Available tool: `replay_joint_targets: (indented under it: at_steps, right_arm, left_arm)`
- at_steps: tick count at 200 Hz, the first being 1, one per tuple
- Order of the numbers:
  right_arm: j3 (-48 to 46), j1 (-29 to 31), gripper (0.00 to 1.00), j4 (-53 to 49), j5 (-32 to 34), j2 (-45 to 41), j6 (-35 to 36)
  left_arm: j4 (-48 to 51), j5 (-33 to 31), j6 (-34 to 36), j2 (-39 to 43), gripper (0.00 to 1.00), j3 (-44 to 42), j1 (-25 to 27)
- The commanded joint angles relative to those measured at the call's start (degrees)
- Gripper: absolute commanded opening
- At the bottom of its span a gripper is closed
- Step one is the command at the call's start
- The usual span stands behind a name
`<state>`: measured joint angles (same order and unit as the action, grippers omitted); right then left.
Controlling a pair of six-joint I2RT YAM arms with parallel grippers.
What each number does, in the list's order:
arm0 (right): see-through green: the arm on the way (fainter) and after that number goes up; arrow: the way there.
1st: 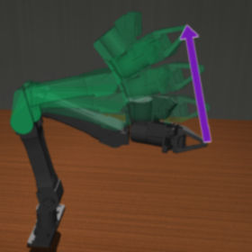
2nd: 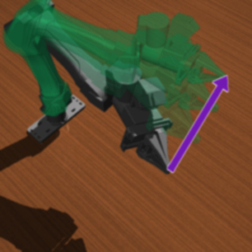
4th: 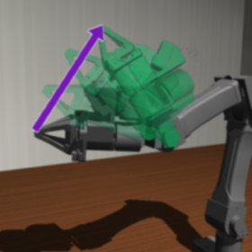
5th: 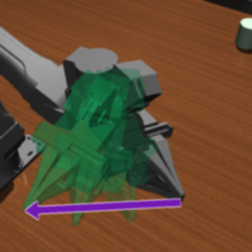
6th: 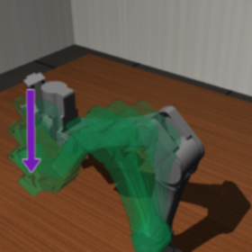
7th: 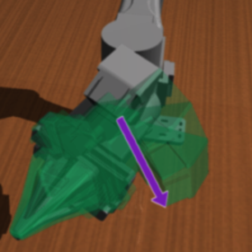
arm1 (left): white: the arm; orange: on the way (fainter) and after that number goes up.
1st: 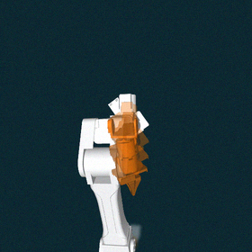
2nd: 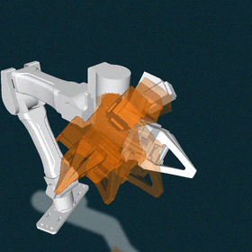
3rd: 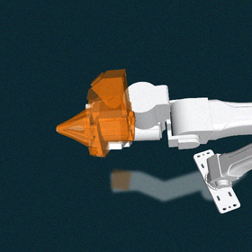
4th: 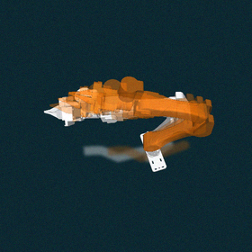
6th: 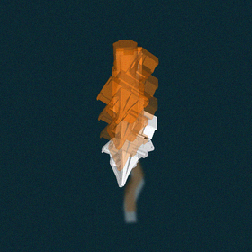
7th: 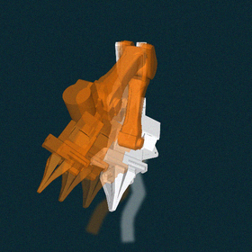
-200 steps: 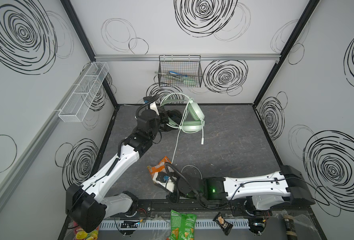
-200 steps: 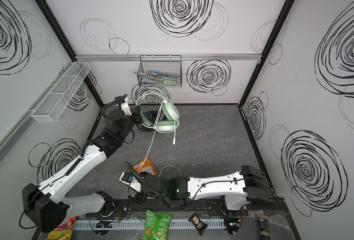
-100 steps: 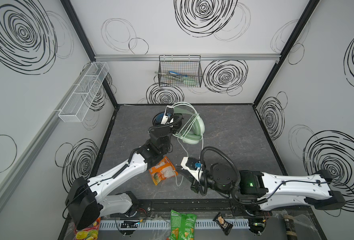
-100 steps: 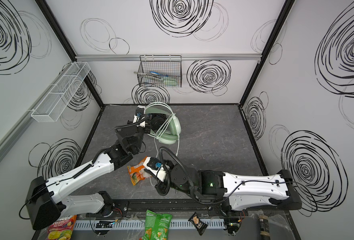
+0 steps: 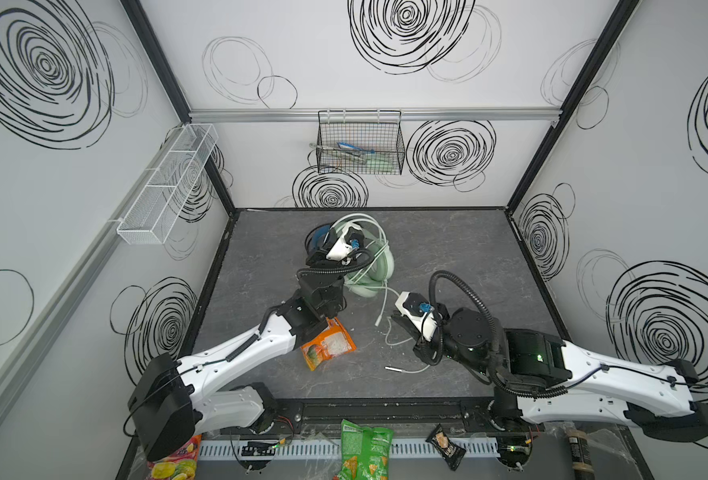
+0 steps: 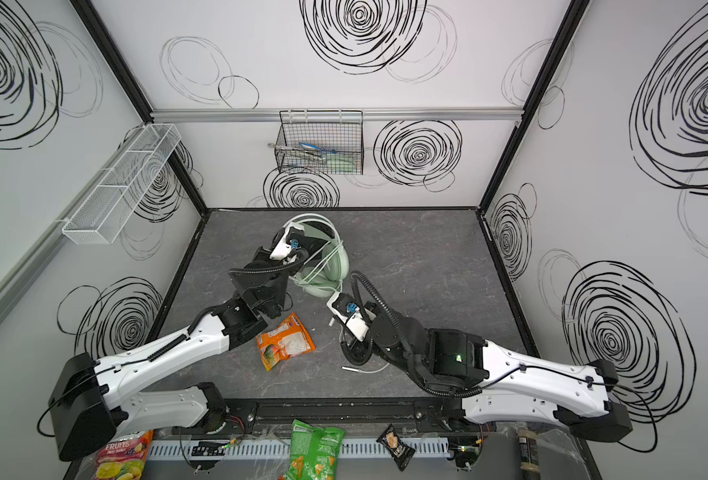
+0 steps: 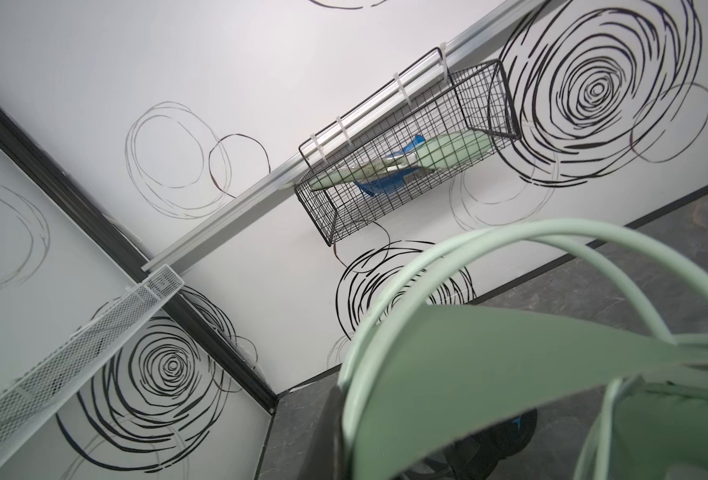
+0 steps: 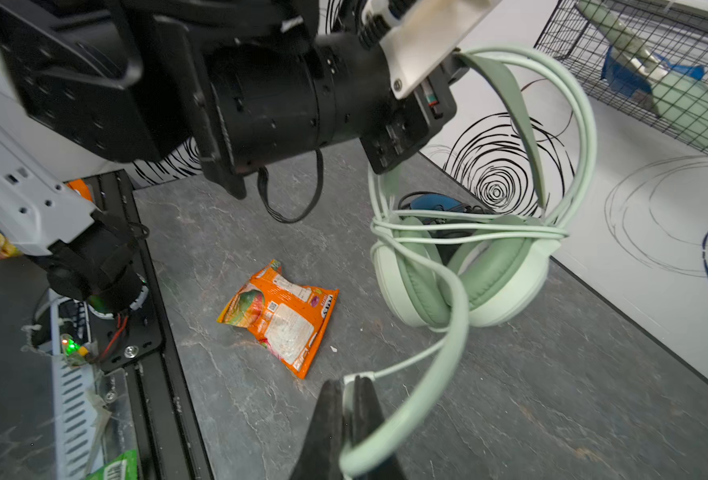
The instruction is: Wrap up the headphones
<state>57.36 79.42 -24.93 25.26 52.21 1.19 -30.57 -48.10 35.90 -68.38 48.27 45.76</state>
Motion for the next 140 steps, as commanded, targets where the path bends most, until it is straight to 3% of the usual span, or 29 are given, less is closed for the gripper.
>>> replay_joint_targets:
  at_steps: [1,40,70,140]
  right_arm:
    - [2.64,-0.45,0.00,-5.56,6.17,0.66,1.14]
    - [3.72,-2.60,0.00,-8.18,13.05,-1.37,0.84]
    - [3.74,-7.61,0.00,-7.62,15.16,-4.36,0.59]
    - [5.98,-22.95,0.00,-1.56,7.38,-2.00,6.02]
  left_arm:
    - [-8.50,-2.72,6.35,2.73,0.00,0.34,0.53]
    - [-3.50,-1.16,5.27,5.29,0.00,0.07,0.41]
    - [4.74,3.20,1.95,8.11,0.00,0.74,-0.06]
    - [20.04,16.67,-5.98,12.02,0.00,3.15,-1.60]
